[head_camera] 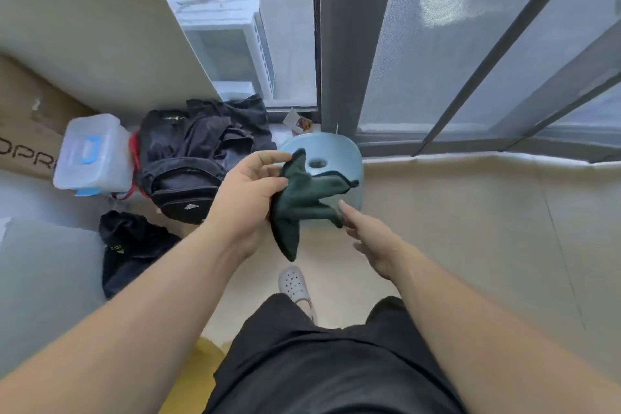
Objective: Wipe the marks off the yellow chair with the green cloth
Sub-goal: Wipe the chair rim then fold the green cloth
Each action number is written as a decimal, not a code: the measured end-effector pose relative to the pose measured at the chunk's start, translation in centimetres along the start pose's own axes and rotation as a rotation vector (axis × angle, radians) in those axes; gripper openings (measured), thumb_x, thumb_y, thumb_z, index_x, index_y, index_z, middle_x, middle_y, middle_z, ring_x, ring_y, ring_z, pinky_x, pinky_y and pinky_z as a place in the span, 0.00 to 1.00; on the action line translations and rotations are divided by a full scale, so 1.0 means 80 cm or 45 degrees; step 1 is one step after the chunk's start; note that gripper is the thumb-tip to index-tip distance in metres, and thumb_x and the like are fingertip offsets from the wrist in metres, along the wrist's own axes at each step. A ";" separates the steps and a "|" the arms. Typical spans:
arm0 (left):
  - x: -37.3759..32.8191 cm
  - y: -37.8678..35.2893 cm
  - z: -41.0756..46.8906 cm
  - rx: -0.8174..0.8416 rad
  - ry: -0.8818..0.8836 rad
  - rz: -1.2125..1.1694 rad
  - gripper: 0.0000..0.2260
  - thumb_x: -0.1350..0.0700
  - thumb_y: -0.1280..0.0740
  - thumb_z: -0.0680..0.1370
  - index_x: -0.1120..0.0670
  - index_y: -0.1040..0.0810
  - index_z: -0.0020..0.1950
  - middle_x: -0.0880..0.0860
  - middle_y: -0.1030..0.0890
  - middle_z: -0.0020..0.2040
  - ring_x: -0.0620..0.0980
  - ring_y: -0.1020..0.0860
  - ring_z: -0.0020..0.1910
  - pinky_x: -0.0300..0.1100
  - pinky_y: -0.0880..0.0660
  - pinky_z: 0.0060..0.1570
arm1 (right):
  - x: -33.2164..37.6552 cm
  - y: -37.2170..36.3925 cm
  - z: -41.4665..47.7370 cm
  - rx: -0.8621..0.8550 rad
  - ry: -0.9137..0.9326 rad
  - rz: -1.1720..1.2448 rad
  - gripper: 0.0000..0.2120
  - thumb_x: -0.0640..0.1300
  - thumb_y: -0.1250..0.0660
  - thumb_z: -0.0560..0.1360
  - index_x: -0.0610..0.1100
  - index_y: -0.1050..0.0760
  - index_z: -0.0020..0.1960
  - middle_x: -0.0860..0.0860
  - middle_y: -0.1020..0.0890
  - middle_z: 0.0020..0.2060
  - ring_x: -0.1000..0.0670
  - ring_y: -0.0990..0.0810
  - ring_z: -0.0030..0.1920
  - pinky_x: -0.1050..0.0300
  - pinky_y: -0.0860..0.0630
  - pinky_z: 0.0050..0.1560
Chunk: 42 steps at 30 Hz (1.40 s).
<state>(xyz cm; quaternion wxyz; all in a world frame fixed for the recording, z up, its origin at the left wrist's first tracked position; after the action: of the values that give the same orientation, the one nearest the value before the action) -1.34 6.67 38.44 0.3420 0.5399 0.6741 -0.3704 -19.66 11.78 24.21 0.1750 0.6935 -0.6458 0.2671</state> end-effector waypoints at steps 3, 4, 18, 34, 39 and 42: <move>-0.039 -0.013 0.042 0.036 0.014 -0.157 0.17 0.74 0.42 0.77 0.57 0.21 0.53 0.55 0.17 0.40 0.51 0.17 0.36 0.41 0.20 0.36 | 0.063 0.002 0.028 -0.001 0.124 0.094 0.16 0.56 0.35 0.81 0.48 0.22 0.62 0.51 0.16 0.59 0.53 0.23 0.64 0.49 0.35 0.69; -0.050 -0.018 0.053 0.044 0.012 -0.174 0.17 0.74 0.42 0.77 0.57 0.21 0.53 0.55 0.17 0.40 0.51 0.17 0.36 0.42 0.20 0.36 | 0.079 0.004 0.035 -0.007 0.150 0.104 0.13 0.54 0.35 0.81 0.49 0.22 0.62 0.50 0.16 0.59 0.52 0.23 0.64 0.49 0.34 0.67; -0.133 -0.051 0.146 -0.322 -0.175 -0.082 0.17 0.72 0.40 0.77 0.53 0.18 0.46 0.52 0.17 0.43 0.52 0.20 0.42 0.45 0.21 0.43 | 0.220 0.029 0.144 0.314 0.242 -0.002 0.08 0.44 0.36 0.83 0.41 0.22 0.57 0.45 0.15 0.50 0.47 0.18 0.48 0.51 0.21 0.53; -0.046 -0.067 0.232 -0.240 -0.329 1.699 0.07 0.62 0.29 0.70 0.56 0.14 0.46 0.51 0.20 0.49 0.52 0.23 0.51 0.46 0.25 0.54 | 0.361 0.159 0.146 0.081 0.598 -0.898 0.11 0.48 0.20 0.70 0.52 0.17 0.51 0.53 0.16 0.47 0.51 0.18 0.50 0.60 0.25 0.50; -0.043 -0.056 0.249 -0.219 -0.179 1.192 0.03 0.57 0.25 0.71 0.53 0.13 0.43 0.41 0.21 0.55 0.42 0.23 0.55 0.39 0.30 0.56 | 0.358 0.176 0.155 -0.041 0.697 -1.652 0.05 0.48 0.24 0.72 0.53 0.20 0.42 0.51 0.24 0.51 0.49 0.25 0.54 0.55 0.30 0.54; -0.010 -0.043 0.253 -0.110 0.164 0.259 0.10 0.55 0.27 0.70 0.59 0.17 0.49 0.54 0.16 0.51 0.55 0.20 0.51 0.49 0.26 0.52 | 0.346 0.206 0.162 0.096 0.459 -0.779 0.06 0.43 0.27 0.75 0.43 0.20 0.41 0.49 0.20 0.45 0.49 0.23 0.49 0.54 0.29 0.55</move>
<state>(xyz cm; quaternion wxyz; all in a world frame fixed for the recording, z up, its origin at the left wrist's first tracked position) -3.35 -11.81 29.65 0.3567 0.6127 0.6519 -0.2691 -33.44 -19.73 28.72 0.3321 0.8025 -0.3568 0.3440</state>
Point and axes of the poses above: each hand's wrist, its own z-axis towards the middle knuckle, its own y-axis out of the back of the hand, x = y × z, the point moved 8 cm from there along z, towards the middle knuckle
